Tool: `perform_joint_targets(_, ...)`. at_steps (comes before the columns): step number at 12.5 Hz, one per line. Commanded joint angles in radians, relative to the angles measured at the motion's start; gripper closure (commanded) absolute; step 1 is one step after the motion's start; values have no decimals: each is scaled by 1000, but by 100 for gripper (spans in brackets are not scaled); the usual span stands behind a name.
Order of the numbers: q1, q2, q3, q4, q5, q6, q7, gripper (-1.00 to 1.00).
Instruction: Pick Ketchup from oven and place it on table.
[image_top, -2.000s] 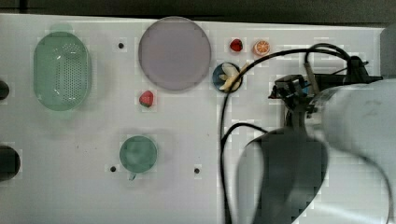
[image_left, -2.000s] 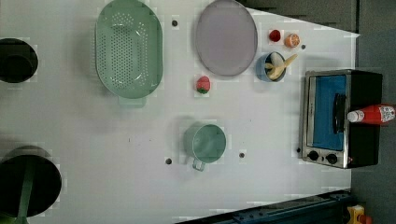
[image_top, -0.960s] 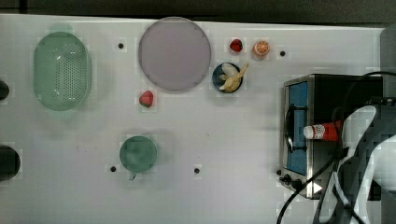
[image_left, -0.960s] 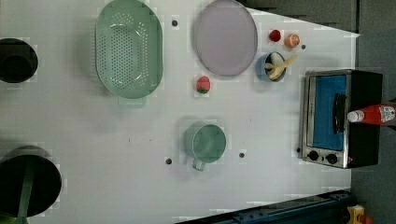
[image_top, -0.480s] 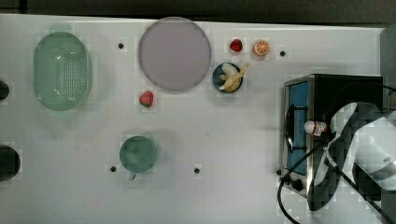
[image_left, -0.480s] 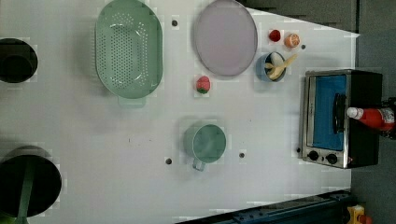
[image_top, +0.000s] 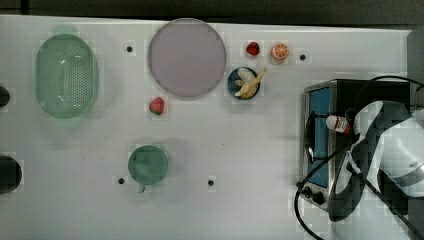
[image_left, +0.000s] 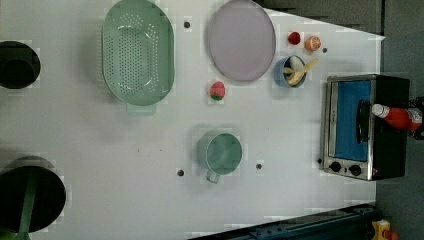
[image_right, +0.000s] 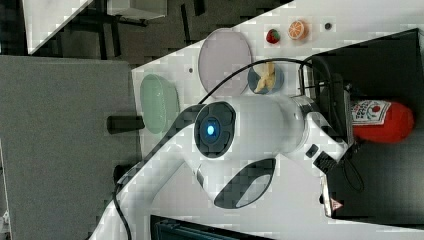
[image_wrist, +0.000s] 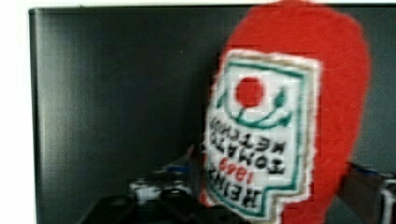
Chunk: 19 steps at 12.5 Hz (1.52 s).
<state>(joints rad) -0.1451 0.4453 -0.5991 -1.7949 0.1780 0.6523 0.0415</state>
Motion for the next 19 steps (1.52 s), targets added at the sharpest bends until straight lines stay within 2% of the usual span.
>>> perform_joint_targets(1, -13, -13, -12, 13, 8, -6, -2, -27)
perform_joint_targets(4, -6, -24, -11, 39, 7, -33, -2, -27)
perform_joint_targets(6, 19, -56, -6, 84, 7, -120, -2, -27)
perform_joint_targets(11, 148, -183, 38, 196, -12, -329, -8, -27)
perform_joint_targets(15, 246, -274, 121, 199, -15, -377, -8, -27)
perform_joint_targets(19, 303, -297, 213, 196, -17, -461, -7, -27)
